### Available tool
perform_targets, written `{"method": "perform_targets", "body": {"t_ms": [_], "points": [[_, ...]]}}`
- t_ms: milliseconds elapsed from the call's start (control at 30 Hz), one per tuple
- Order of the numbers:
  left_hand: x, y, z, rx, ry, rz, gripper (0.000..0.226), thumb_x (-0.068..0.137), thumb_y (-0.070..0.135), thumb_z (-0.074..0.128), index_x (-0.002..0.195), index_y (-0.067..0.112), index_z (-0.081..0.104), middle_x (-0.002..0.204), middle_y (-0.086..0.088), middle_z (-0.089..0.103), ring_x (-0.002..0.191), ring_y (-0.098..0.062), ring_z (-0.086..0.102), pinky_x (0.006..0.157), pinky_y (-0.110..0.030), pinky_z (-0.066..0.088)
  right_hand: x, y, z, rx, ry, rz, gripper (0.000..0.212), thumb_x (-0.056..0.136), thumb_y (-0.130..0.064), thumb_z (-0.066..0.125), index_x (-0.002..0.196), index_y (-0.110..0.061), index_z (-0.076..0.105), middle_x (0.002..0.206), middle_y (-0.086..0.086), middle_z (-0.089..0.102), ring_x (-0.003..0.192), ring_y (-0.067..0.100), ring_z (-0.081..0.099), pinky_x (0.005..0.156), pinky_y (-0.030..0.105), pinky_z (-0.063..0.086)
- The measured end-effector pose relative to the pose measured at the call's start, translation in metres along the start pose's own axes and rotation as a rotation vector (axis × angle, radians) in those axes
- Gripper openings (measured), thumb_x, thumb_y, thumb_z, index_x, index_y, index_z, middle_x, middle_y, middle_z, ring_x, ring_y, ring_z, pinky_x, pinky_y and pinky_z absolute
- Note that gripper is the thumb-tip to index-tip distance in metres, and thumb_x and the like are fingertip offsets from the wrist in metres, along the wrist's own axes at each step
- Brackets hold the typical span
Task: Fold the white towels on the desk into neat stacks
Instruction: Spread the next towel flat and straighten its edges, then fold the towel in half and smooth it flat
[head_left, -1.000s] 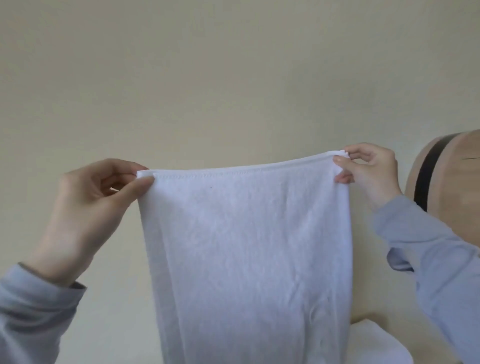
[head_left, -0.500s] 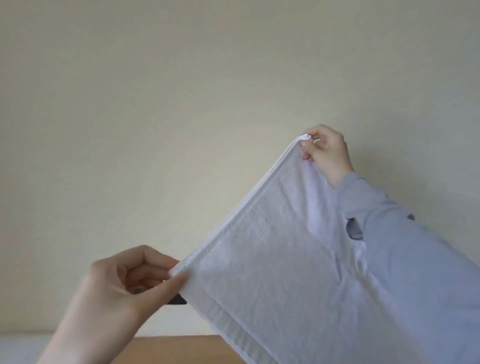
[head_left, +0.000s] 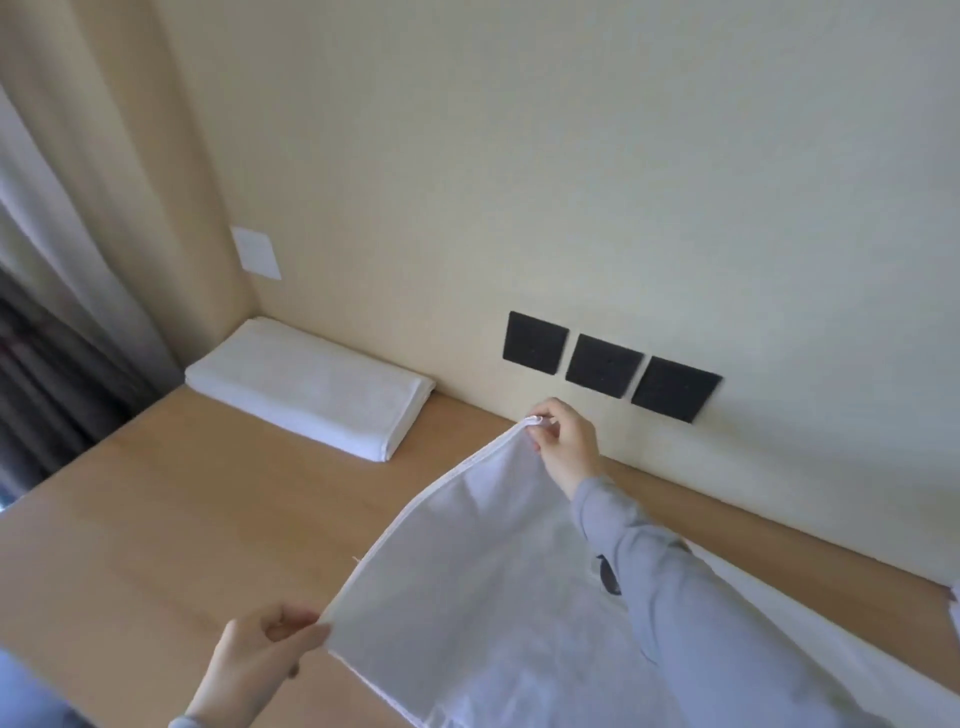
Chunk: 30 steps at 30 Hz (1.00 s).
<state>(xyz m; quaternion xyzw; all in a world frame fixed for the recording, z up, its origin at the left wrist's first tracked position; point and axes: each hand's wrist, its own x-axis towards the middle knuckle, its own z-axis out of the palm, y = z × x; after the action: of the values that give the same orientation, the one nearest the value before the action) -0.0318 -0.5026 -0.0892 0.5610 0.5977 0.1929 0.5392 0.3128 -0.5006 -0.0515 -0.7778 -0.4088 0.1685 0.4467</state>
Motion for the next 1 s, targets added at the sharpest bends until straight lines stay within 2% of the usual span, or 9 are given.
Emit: {"method": "perform_targets", "body": {"t_ms": [100, 233, 367, 433, 533, 600, 667, 833, 1000], "points": [[0.026, -0.035, -0.025, 0.004, 0.009, -0.081, 0.005, 0.071, -0.004, 0.074, 0.074, -0.004, 0.07, 0.043, -0.006, 0.058, 0.036, -0.012, 0.043, 0.053, -0.025, 0.041, 0.023, -0.002, 0.074, -0.025, -0.087, -0.053, 0.014, 0.083, 0.0, 0.055, 0.088, -0.01, 0.063, 0.085, -0.001, 0.06, 0.077, 0.01, 0.056, 0.072, 0.008, 0.04], [0.045, -0.071, -0.04, 0.031, -0.06, -0.184, 0.006, 0.072, -0.01, 0.071, 0.078, -0.008, 0.069, 0.048, -0.011, 0.061, 0.038, -0.013, 0.047, 0.044, -0.015, 0.041, 0.041, 0.011, 0.146, -0.058, -0.229, 0.021, 0.025, 0.086, 0.001, 0.046, 0.104, -0.009, 0.06, 0.095, 0.0, 0.059, 0.096, 0.019, 0.058, 0.088, 0.03, 0.046], [0.054, -0.089, -0.044, 0.271, -0.001, -0.2, 0.013, 0.07, 0.006, 0.075, 0.068, 0.019, 0.073, 0.067, 0.0, 0.072, 0.063, -0.017, 0.061, 0.06, -0.02, 0.045, 0.036, 0.027, 0.184, -0.185, -0.425, 0.045, 0.041, 0.09, -0.002, 0.046, 0.129, -0.012, 0.051, 0.122, 0.008, 0.055, 0.114, 0.02, 0.053, 0.091, 0.018, 0.038], [0.053, -0.087, -0.037, 0.51, 0.143, -0.097, 0.009, 0.072, 0.012, 0.068, 0.073, 0.02, 0.07, 0.083, 0.002, 0.069, 0.074, -0.02, 0.059, 0.066, -0.026, 0.046, 0.022, 0.031, 0.189, -0.212, -0.488, -0.029, 0.044, 0.092, -0.004, 0.049, 0.135, -0.01, 0.045, 0.139, 0.008, 0.044, 0.13, 0.019, 0.041, 0.101, 0.016, 0.028], [0.05, -0.08, -0.004, 0.642, 0.308, 0.344, 0.026, 0.078, 0.026, 0.055, 0.098, 0.013, 0.066, 0.101, -0.006, 0.063, 0.084, -0.028, 0.056, 0.068, -0.035, 0.049, -0.02, 0.031, 0.188, -0.214, -0.488, -0.204, 0.038, 0.094, -0.004, 0.046, 0.132, -0.004, 0.048, 0.147, 0.008, 0.036, 0.138, 0.018, 0.033, 0.109, 0.014, 0.019], [0.05, -0.07, 0.029, 0.734, 0.208, 0.606, 0.044, 0.088, 0.04, 0.039, 0.107, 0.012, 0.068, 0.112, -0.007, 0.066, 0.096, -0.028, 0.061, 0.073, -0.033, 0.048, -0.059, 0.034, 0.19, -0.278, -0.513, -0.418, 0.035, 0.093, -0.002, 0.046, 0.127, -0.001, 0.053, 0.142, 0.01, 0.044, 0.133, 0.022, 0.041, 0.113, 0.027, 0.025], [0.055, -0.07, 0.05, 0.842, 0.046, 0.744, 0.053, 0.087, 0.043, 0.038, 0.113, 0.007, 0.067, 0.125, -0.011, 0.061, 0.113, -0.026, 0.06, 0.092, -0.033, 0.038, -0.09, 0.041, 0.196, -0.388, -0.549, -0.665, 0.036, 0.086, 0.003, 0.049, 0.121, 0.001, 0.059, 0.134, 0.012, 0.053, 0.128, 0.026, 0.047, 0.108, 0.044, 0.035], [0.074, -0.103, 0.039, 0.971, -0.107, 0.817, 0.067, 0.093, 0.052, 0.028, 0.14, 0.005, 0.037, 0.143, -0.005, 0.043, 0.138, -0.017, 0.026, 0.108, -0.035, 0.025, -0.054, 0.057, 0.195, -0.632, -0.714, -0.873, 0.046, 0.091, -0.02, 0.038, 0.133, -0.005, 0.05, 0.143, 0.006, 0.046, 0.135, 0.021, 0.04, 0.111, 0.045, 0.031], [0.077, -0.113, 0.036, 0.95, -0.11, 0.769, 0.069, 0.091, 0.055, 0.032, 0.139, 0.006, 0.04, 0.15, -0.007, 0.035, 0.14, -0.018, 0.027, 0.11, -0.038, 0.026, 0.04, 0.082, 0.175, -0.851, -0.566, -0.556, 0.052, 0.098, -0.031, 0.038, 0.144, -0.008, 0.031, 0.152, 0.006, 0.031, 0.143, 0.021, 0.022, 0.116, 0.046, 0.019]]}}
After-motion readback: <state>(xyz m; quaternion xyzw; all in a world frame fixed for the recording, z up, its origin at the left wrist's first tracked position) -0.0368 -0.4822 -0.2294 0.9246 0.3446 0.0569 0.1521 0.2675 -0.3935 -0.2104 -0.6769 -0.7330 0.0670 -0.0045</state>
